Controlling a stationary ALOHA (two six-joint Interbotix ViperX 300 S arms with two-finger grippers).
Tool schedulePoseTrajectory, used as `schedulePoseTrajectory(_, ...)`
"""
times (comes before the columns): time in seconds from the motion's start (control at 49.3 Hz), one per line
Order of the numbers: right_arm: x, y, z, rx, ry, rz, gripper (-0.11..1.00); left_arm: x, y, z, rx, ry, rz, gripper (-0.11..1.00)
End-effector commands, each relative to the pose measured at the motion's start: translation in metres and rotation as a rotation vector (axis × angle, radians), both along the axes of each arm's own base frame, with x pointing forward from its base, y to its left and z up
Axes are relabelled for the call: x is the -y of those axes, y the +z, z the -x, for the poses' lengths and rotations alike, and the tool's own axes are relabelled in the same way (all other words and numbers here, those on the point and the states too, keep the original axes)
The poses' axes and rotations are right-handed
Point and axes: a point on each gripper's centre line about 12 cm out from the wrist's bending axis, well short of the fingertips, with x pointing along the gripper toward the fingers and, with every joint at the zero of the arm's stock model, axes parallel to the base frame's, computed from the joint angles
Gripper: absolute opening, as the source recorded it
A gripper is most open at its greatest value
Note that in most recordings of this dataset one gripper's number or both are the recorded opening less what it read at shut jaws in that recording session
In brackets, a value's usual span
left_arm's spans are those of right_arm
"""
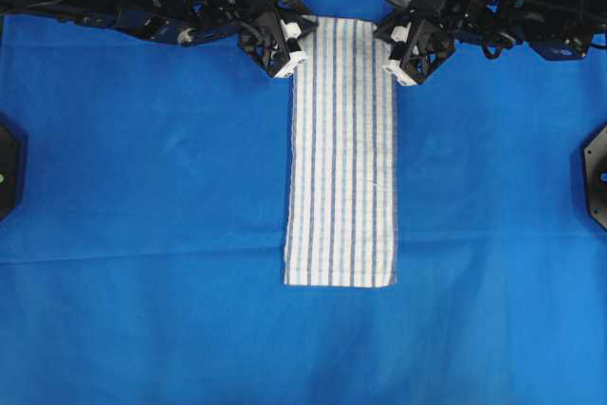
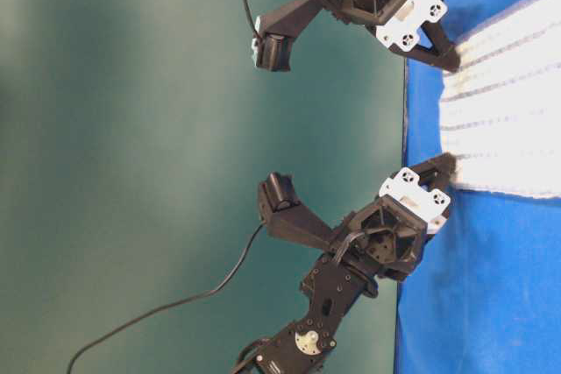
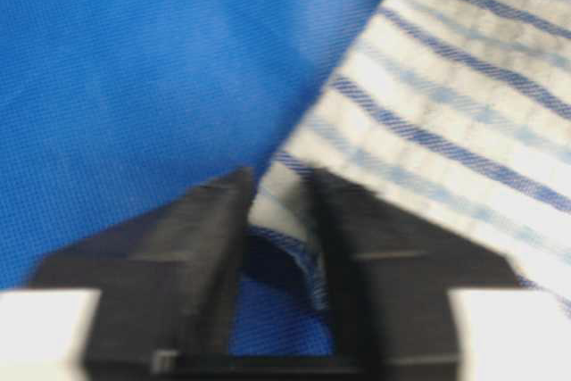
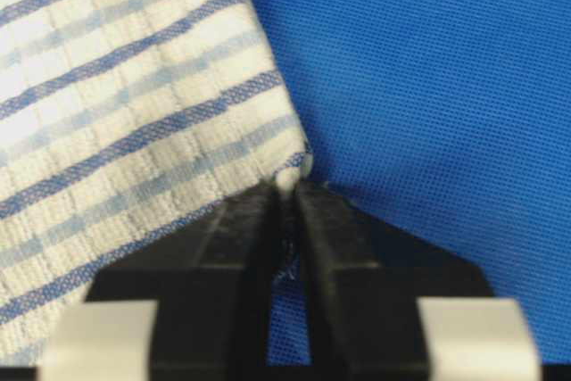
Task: Fold the blue towel.
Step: 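Move both grippers to the strip's top end and grasp its corners, then pull the top end down over the strip's lower half with both grippers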
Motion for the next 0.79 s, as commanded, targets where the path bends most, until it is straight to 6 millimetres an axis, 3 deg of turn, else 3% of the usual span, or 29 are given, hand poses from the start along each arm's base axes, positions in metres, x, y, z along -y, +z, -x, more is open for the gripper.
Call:
schedulePoseTrajectory(0.0,0.003,0.006,-0.003,0.017,-0.001,0.013,0.07,-0.001,0.008,-0.004,0.011,-0.012,-0.022,0.11)
schedulePoseTrajectory(0.061,0.003,0.006,-0.003,0.016,-0.002,0.012,0.07,0.001,0.008,-0.005,0.003,-0.028,-0.036,0.03)
schedulePoseTrajectory(0.243,0.003,0.011,-0.003,0.029,-0.007,0.015,0.07,0.001,0.012,-0.006,-0.002,-0.038,-0.046,0.03)
schedulePoseTrajectory(0.568,0.000,0.050,0.004,0.086,-0.013,0.055,0.07,0.000,0.056,-0.007,0.066,-0.043,-0.095,0.03)
schedulePoseTrajectory(0.771,-0.007,0.055,0.009,0.095,-0.011,0.054,0.07,0.002,0.061,-0.006,0.070,-0.049,-0.101,0.03)
